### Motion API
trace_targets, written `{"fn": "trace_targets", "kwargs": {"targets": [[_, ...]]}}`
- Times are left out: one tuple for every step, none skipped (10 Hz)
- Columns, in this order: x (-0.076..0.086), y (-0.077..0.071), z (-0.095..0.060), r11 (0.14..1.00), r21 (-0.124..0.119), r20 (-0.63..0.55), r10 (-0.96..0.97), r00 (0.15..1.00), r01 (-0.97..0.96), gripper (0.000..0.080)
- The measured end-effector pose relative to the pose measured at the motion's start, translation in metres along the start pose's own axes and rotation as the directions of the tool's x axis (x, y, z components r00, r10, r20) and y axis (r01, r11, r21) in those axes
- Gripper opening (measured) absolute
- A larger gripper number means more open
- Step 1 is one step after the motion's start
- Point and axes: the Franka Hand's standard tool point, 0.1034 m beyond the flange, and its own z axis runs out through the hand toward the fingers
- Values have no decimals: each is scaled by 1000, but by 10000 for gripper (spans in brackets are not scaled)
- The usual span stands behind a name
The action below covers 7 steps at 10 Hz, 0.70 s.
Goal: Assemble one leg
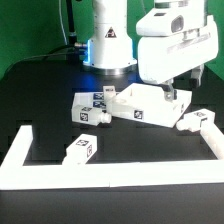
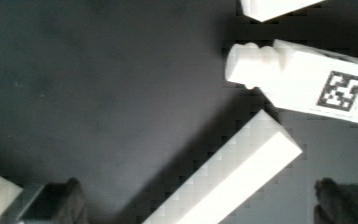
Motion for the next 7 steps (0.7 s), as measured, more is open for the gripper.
{"fn": "trace_targets", "kwargs": {"targets": [[0,0,0,1000,0,0,0,1000,0,650],[0,0,0,1000,0,0,0,1000,0,650],[0,0,0,1000,0,0,0,1000,0,650],[0,0,0,1000,1,1,0,1000,0,650],[0,0,1,1000,1,1,0,1000,0,650],[0,0,1,1000,1,2,0,1000,0,650],[0,0,1,1000,1,2,8,1000,-8,650]]}}
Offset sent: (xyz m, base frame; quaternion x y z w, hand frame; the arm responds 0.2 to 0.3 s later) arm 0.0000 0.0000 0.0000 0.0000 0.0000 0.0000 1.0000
